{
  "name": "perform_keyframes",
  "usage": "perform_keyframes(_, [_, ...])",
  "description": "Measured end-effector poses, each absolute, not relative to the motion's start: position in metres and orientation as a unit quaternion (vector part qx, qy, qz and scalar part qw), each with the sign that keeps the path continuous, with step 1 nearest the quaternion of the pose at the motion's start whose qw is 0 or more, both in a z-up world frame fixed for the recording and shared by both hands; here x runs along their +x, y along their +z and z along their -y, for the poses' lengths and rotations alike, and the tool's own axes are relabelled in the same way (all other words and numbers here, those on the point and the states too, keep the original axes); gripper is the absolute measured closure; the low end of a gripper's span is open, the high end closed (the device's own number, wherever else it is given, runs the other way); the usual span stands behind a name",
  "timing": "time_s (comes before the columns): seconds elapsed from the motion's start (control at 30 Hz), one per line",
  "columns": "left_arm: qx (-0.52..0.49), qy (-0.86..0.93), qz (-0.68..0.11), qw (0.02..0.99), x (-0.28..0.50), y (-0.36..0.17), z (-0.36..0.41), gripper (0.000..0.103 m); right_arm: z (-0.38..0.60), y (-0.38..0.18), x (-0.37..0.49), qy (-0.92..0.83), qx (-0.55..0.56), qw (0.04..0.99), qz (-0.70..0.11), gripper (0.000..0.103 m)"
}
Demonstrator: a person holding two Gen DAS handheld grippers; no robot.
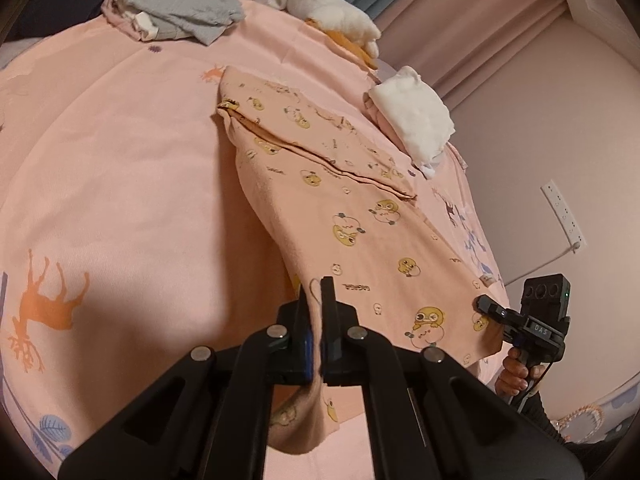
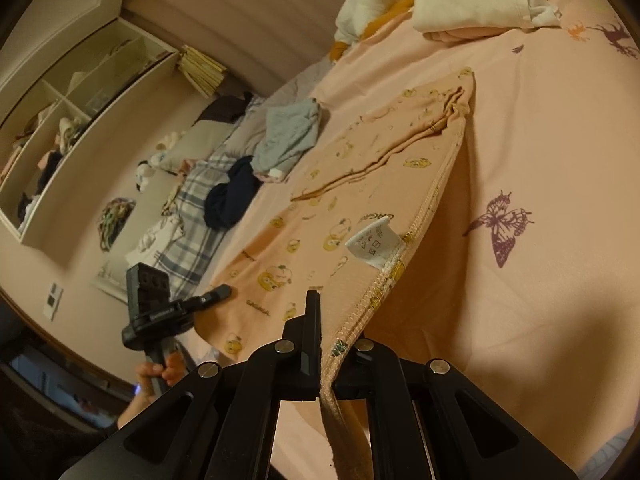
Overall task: Fold small clothes
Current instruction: 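Lift the hem with both grippers and fold it toward the collar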
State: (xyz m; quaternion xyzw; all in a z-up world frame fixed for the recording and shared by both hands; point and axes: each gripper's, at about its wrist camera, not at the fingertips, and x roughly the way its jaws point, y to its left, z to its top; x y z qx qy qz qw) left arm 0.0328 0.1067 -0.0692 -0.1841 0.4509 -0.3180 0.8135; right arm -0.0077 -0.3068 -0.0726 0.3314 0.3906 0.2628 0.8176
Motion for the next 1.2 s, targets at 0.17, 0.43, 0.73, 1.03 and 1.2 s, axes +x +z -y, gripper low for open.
perform_keyframes(0.17, [-0.185, -0.332, -0.438, 0.815, 0.026, -0.063, -0.107, 0.102, 0.307, -0.067, -0.011, 0.273, 0.330, 0.817, -0.386, 0.099])
perform_keyframes(0.43, [-0.204, -0.343, -0.431, 0.809, 0.013, -0.054, -0.113, 0.102, 0.311, -0.062, -0.019, 0.277, 0.325, 0.816, -0.390, 0.099])
perform_keyframes(0.73, [-0.212, -0.349, -0.430, 0.805, -0.021, -0.043, -0.119, 0.102, 0.310, -0.060, -0.032, 0.286, 0.321, 0.799, -0.420, 0.099])
perform_keyframes(1.03, [-0.213, -0.346, -0.439, 0.801, -0.033, -0.049, -0.117, 0.102, 0.310, -0.059, -0.036, 0.285, 0.312, 0.798, -0.430, 0.099])
perform_keyframes(1.2, [-0.221, -0.338, -0.434, 0.805, -0.028, -0.050, -0.120, 0.102, 0.306, -0.066, -0.032, 0.290, 0.311, 0.792, -0.437, 0.099])
